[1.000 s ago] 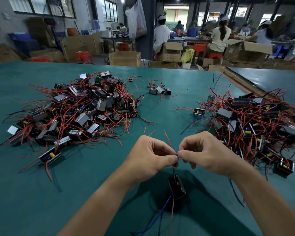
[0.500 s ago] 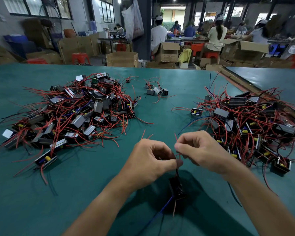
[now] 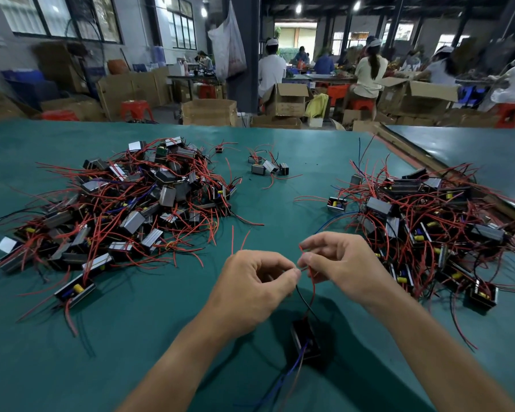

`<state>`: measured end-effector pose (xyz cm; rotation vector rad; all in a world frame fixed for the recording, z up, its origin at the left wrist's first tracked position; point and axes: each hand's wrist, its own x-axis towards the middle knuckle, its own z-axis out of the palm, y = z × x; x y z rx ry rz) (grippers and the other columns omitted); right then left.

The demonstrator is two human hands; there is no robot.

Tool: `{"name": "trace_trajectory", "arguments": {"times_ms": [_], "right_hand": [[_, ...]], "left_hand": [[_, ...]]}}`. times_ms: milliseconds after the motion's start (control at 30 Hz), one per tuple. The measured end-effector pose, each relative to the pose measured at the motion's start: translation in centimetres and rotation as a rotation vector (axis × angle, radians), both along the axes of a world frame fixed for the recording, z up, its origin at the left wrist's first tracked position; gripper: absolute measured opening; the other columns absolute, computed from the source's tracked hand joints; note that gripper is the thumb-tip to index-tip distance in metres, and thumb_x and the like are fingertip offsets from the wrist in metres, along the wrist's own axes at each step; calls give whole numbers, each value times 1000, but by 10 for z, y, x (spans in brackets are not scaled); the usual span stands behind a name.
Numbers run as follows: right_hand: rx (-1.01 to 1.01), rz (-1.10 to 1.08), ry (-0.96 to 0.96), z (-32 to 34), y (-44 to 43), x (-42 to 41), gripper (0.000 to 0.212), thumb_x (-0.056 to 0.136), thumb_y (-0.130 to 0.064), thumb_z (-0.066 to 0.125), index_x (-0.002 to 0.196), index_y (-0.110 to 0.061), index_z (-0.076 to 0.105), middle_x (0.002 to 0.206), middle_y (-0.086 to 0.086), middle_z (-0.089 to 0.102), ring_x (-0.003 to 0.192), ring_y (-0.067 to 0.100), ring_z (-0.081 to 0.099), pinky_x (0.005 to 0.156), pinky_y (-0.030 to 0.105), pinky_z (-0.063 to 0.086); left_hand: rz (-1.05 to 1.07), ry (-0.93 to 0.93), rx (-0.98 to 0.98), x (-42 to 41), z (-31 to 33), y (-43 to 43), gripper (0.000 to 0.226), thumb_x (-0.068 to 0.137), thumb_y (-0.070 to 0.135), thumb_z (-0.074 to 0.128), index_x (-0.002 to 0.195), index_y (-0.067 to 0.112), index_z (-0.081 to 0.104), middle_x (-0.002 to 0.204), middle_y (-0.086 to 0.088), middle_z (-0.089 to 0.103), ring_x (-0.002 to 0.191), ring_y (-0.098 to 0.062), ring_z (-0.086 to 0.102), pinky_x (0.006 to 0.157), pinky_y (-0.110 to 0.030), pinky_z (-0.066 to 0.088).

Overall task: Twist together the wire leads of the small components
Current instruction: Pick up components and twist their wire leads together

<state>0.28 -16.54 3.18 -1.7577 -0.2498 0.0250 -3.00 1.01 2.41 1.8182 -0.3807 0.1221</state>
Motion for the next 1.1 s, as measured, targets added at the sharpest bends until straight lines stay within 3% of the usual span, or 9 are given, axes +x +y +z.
{"name": "trace_trajectory", "arguments": {"times_ms": [133,233,500,633,733,800,867,967,1100], "right_hand": [[28,15,-10,4,-1,-1,20,88,7,62,87,-12,68,66,2,73,53,9,60,53,20,53],[11,8,-35,4,-1,-2,21,88,7,62,87,-13,66,67,3,73,54,9,60,52,21,52],[-40,44,-74,4,-4,-3,24,92,11,55,87,-12,59,68,4,71,60,13,61,55,25,54],[-78,55,-113,5,-3,-4,21,91,10,55,87,-10,60,71,6,73,61,13,63,57,24,54],[-49,72,-130,4,-2,-5,21,91,12,55,87,-8,60,72,7,73,62,14,64,58,26,55],[-32,87,-151,5,-2,-5,21,91,12,55,86,-8,59,74,7,73,62,16,65,59,27,56],[-17,98,-173,5,-1,-7,21,91,11,56,86,-8,59,76,8,73,64,17,67,59,27,57],[1,70,-178,5,2,-8,19,92,9,56,85,-9,57,78,7,74,65,17,69,57,26,56],[10,-6,-192,6,5,-8,18,92,4,56,81,-10,58,81,5,75,70,12,68,56,22,54]], "left_hand": [[58,-25,-20,2,1,6,8,78,22,75,72,18,75,51,10,57,45,-7,37,45,-17,27],[23,13,-111,3,5,9,13,81,6,75,74,17,76,59,2,66,44,-11,47,44,-21,39],[105,120,-154,3,15,13,15,89,21,67,97,15,56,84,3,77,48,-19,61,42,-22,43],[242,31,34,5,9,13,10,91,18,62,84,19,54,83,11,76,55,-25,63,52,-31,50],[298,-39,272,8,0,12,17,83,29,69,68,25,62,85,11,74,60,-17,64,66,-32,54],[244,-3,294,10,-3,12,8,73,36,72,74,31,65,81,11,73,67,-12,65,71,-30,54],[122,51,235,11,-6,12,19,68,35,71,86,32,68,81,13,73,75,-9,68,76,-27,55],[63,37,189,12,-9,12,11,74,28,76,84,29,72,72,10,73,65,-7,65,66,-27,53],[205,-84,239,14,-11,18,4,78,34,71,77,30,71,61,10,67,50,-12,57,53,-29,49]]}}
